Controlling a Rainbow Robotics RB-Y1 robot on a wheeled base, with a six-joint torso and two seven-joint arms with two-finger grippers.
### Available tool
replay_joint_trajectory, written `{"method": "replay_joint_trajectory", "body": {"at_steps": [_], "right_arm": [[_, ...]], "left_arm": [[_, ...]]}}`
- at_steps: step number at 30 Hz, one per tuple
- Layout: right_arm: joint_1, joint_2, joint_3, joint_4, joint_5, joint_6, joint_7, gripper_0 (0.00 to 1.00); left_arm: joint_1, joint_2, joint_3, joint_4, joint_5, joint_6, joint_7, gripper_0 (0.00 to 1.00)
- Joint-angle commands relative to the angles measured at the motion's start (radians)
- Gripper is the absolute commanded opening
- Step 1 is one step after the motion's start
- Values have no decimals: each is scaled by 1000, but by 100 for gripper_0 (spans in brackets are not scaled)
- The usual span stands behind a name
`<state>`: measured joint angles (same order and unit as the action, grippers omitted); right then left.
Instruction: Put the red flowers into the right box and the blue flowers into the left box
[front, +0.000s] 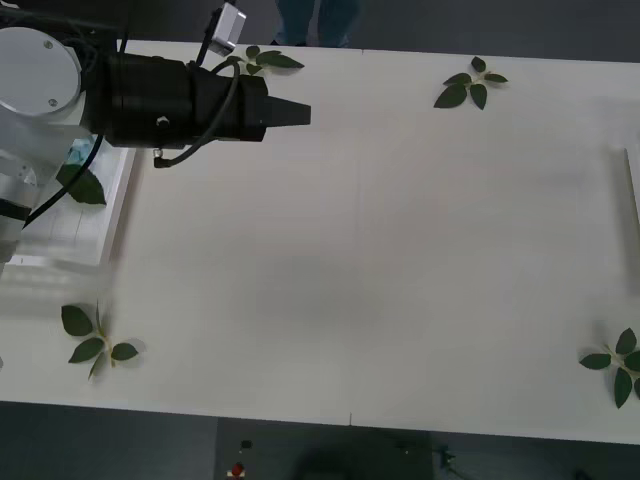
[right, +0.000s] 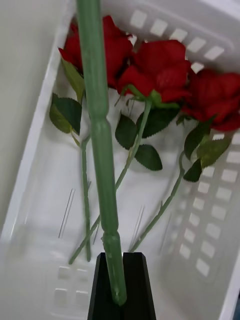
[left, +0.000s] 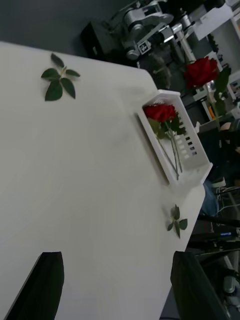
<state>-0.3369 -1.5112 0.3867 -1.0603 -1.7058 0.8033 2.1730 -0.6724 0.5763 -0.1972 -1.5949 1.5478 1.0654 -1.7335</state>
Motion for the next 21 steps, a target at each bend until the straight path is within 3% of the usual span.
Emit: {"method": "replay_joint_trajectory", "body": {"at_steps": [1,10,11,12,15,21], "right_arm": [[-37,2,-11,6,58,13,-133,0],[-37,11,-11,-6,106,13,-203,0],[-37,9,-11,-6,104,13,-205,12],[-37,11,-11,-6,104,13,-208,45],[-37,9,-11,-6,101,13,-213,100],[-37,11,-11,-4,101,13,-219,100]], "left_arm": [[76,116,-67,-201,38,-116,-21,62],[220,264,-68,-444,77,-191,-46,62],[240,289,-68,-465,92,-209,-49,61],[257,310,-68,-482,113,-228,-54,62],[292,352,-68,-511,161,-266,-100,62],[300,376,-68,-487,245,-269,-205,62]]}}
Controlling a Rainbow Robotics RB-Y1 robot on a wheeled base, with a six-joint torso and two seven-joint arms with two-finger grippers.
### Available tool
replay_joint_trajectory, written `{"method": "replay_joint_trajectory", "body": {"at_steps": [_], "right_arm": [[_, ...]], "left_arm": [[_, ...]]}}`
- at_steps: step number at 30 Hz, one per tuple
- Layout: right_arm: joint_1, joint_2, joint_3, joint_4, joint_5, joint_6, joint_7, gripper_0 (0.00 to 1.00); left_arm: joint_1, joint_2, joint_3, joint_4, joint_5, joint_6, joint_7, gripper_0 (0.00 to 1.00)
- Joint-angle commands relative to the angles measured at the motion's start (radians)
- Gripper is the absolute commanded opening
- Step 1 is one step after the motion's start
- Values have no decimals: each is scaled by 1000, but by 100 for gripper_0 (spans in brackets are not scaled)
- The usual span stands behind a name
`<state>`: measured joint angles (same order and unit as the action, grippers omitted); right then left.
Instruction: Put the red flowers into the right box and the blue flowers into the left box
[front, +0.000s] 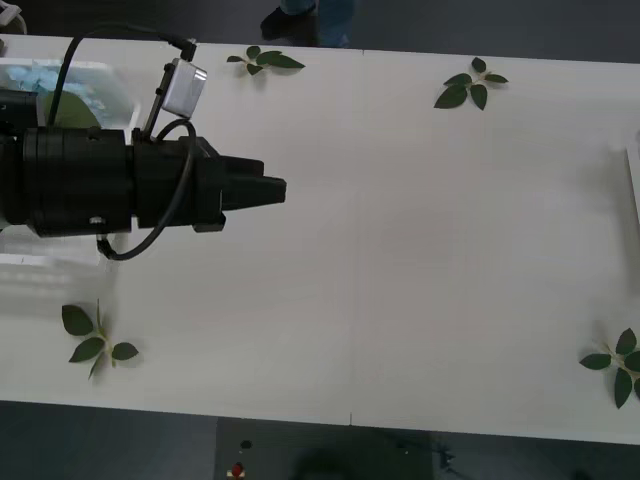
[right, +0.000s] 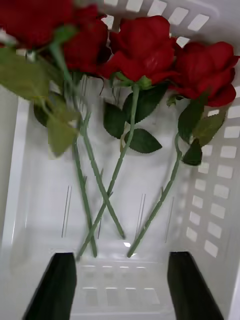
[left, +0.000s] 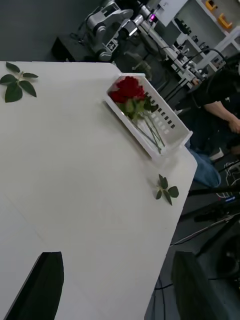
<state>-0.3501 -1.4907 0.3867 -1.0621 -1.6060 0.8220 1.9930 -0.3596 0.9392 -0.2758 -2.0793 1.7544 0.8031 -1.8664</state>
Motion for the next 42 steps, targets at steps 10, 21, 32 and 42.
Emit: {"method": "replay_joint_trajectory", "body": {"at_steps": [10,21,32,42], "right_arm": [[-36,-13,-20,-33,-40,26,-20,100],[-41,53,-86,-151,-434,115,259,100],[-41,274,-206,-266,-555,261,712,100],[-55,402,-221,-427,-614,275,712,100]], "left_arm": [[-15,3,10,18,56,-53,-80,62],[-16,1,10,36,80,-70,-80,62],[-16,1,9,35,106,-76,-83,62],[-16,0,10,36,77,-76,-86,62]]}}
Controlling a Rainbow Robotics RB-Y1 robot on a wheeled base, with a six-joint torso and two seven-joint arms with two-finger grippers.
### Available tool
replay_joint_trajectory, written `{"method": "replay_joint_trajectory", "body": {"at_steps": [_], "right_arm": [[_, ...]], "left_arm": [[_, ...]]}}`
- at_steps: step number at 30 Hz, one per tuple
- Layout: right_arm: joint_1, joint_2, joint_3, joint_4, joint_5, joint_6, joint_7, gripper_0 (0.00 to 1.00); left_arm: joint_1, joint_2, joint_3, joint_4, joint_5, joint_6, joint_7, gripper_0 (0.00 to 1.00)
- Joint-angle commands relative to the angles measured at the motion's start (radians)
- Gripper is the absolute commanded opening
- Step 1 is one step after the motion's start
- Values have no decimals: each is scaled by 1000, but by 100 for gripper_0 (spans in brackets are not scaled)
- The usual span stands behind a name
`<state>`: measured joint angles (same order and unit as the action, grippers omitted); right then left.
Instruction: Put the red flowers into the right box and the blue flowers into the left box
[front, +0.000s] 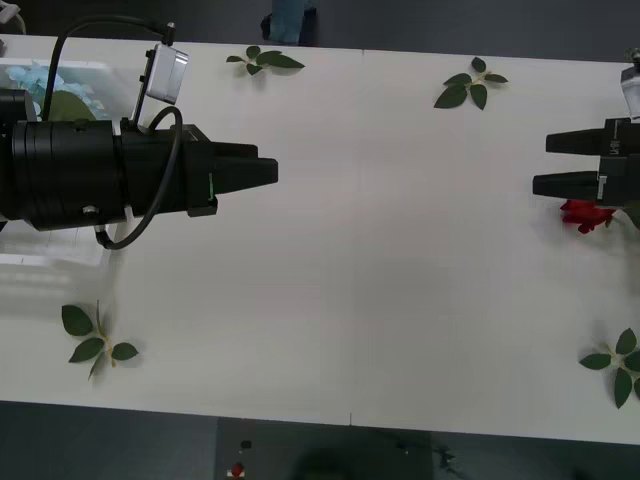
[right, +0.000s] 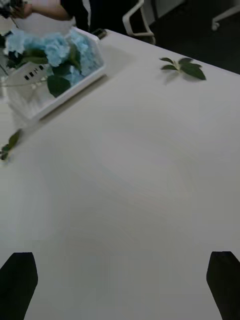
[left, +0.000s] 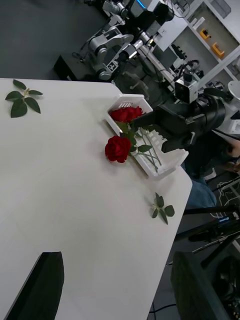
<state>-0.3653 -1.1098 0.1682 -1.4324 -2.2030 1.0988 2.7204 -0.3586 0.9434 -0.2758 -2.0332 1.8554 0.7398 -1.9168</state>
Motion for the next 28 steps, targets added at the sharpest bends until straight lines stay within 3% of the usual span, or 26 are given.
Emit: {"method": "replay_joint_trajectory", "body": {"at_steps": [1,14,28], "right_arm": [[-43,33,-4,-71,-17,0,-15,100],[-55,113,-3,-203,-14,-22,-15,100],[-55,123,-3,-212,-14,-16,-15,100]], "left_arm": [[-17,-6,10,-10,-33,-13,-36,62],[-17,-6,10,-2,-59,-13,-36,64],[-17,-6,10,-2,-59,-13,-36,65]]}}
